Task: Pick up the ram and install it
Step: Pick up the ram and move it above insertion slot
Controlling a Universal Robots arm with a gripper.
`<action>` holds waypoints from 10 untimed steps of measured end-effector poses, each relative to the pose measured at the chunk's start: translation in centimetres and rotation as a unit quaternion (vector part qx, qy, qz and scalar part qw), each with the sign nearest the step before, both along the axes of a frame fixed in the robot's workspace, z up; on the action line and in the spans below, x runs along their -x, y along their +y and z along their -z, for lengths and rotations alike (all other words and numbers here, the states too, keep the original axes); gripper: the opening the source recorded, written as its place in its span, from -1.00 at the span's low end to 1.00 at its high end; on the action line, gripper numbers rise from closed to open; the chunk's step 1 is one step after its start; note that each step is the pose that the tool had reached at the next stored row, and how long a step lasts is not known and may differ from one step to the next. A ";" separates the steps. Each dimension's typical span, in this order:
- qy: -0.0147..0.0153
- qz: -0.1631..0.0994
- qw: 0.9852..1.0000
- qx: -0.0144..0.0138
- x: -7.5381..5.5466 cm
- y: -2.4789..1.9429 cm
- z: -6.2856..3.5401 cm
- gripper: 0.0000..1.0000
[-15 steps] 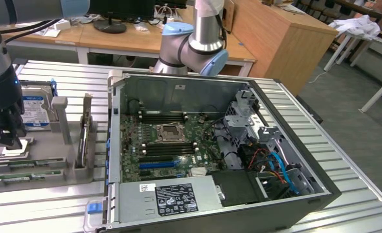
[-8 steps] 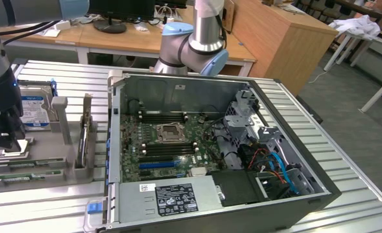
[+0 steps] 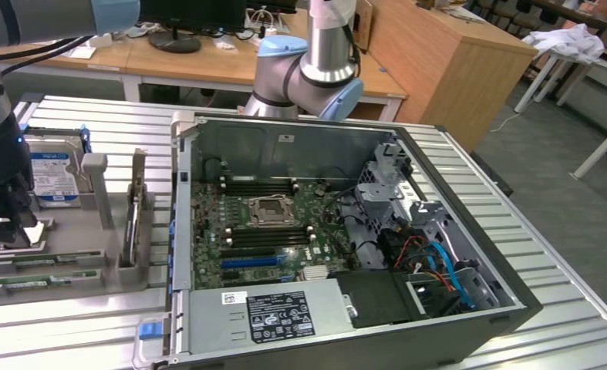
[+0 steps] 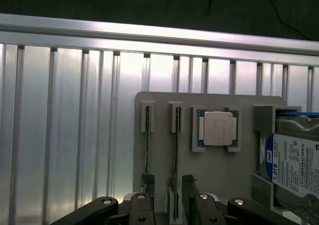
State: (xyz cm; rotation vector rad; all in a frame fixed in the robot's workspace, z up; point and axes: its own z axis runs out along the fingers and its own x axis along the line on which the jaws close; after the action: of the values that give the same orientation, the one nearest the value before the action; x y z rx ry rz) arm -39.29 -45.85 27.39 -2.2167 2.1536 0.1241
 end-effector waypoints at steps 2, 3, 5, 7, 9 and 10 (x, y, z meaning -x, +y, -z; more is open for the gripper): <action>0.000 0.000 1.000 0.000 0.0 0.00 0.00 -0.29; 0.000 0.000 1.000 0.000 0.0 0.00 0.00 -0.29; 0.000 0.000 1.000 0.000 0.0 0.00 0.00 -0.29; 0.000 0.000 1.000 0.000 0.0 -0.01 0.01 -0.29; 0.000 0.000 1.000 0.000 0.0 -0.01 0.15 -0.29; 0.000 0.000 1.000 0.000 0.0 -0.01 0.25 -0.29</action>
State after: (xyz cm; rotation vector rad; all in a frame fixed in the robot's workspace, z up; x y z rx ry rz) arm -39.28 -45.87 27.14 -2.2165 2.1535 0.1241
